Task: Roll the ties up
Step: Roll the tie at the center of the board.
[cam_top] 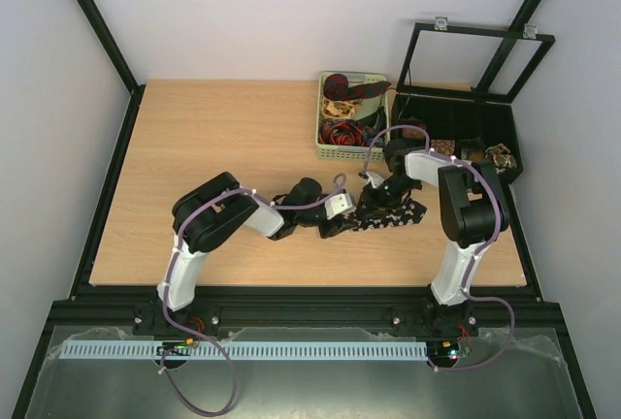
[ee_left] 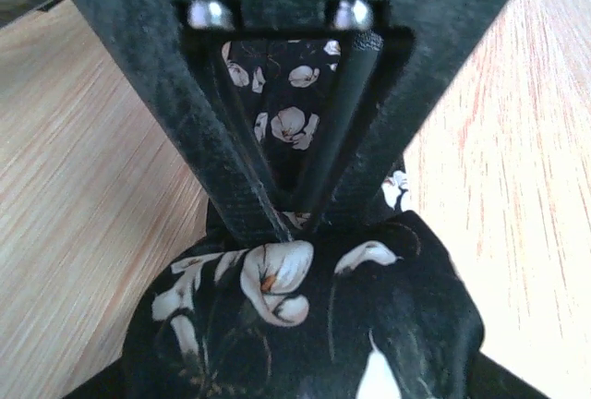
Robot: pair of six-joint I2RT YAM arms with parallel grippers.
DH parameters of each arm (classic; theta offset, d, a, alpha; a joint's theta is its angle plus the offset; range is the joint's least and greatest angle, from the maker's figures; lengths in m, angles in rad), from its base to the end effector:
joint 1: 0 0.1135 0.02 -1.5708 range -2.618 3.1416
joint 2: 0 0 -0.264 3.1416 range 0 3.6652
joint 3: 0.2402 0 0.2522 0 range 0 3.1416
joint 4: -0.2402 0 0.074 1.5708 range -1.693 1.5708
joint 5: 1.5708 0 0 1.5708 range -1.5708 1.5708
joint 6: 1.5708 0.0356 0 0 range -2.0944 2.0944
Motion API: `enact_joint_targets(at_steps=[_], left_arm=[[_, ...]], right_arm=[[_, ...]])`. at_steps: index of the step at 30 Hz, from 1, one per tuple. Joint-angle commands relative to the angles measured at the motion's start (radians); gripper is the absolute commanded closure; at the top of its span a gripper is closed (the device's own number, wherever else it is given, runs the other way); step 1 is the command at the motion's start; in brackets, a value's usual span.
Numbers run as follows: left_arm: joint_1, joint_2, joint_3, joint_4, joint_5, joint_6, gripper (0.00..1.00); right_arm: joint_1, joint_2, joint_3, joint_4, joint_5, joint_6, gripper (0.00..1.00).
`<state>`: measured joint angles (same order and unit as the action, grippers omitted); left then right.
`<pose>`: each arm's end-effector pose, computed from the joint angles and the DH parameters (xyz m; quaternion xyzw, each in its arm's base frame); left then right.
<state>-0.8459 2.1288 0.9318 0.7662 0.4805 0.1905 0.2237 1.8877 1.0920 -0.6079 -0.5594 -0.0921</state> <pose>0.2536 -0.3111 0.0872 0.5166 0.6468 -0.3584 0.4318 0.3214 0.0925 0.1286 -0.1734 0.9422 0.2798 0.0620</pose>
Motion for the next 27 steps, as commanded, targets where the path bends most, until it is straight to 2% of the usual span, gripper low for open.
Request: enact_joint_targets(at_steps=[1, 3, 6, 10, 16, 20, 25, 27], left_arm=[[0.016, -0.031, -0.056, -0.182, -0.108, 0.106, 0.64], [0.035, -0.061, -0.087, -0.226, -0.114, 0.159, 0.66], [0.048, -0.09, -0.109, -0.284, -0.117, 0.235, 0.66], [0.048, -0.091, -0.094, -0.332, -0.114, 0.267, 0.66], [0.035, -0.072, -0.067, -0.344, -0.118, 0.261, 0.65], [0.031, -0.069, -0.063, -0.346, -0.118, 0.252, 0.64], [0.031, -0.075, -0.066, -0.344, -0.117, 0.246, 0.63], [0.032, -0.081, -0.064, -0.34, -0.106, 0.242, 0.6]], right_arm=[[-0.014, 0.028, -0.017, -0.009, 0.065, -0.018, 0.66], [-0.038, 0.001, 0.001, -0.044, 0.021, -0.038, 0.54], [-0.057, -0.036, 0.032, -0.108, -0.103, -0.062, 0.45], [-0.043, -0.048, 0.048, -0.151, -0.291, -0.033, 0.44], [0.007, -0.005, 0.065, -0.119, -0.32, 0.036, 0.47], [0.035, 0.024, 0.069, -0.129, -0.28, 0.016, 0.59], [0.017, 0.044, 0.054, -0.119, -0.138, 0.003, 0.97], [0.003, 0.047, 0.051, -0.119, -0.082, 0.0, 0.99]])
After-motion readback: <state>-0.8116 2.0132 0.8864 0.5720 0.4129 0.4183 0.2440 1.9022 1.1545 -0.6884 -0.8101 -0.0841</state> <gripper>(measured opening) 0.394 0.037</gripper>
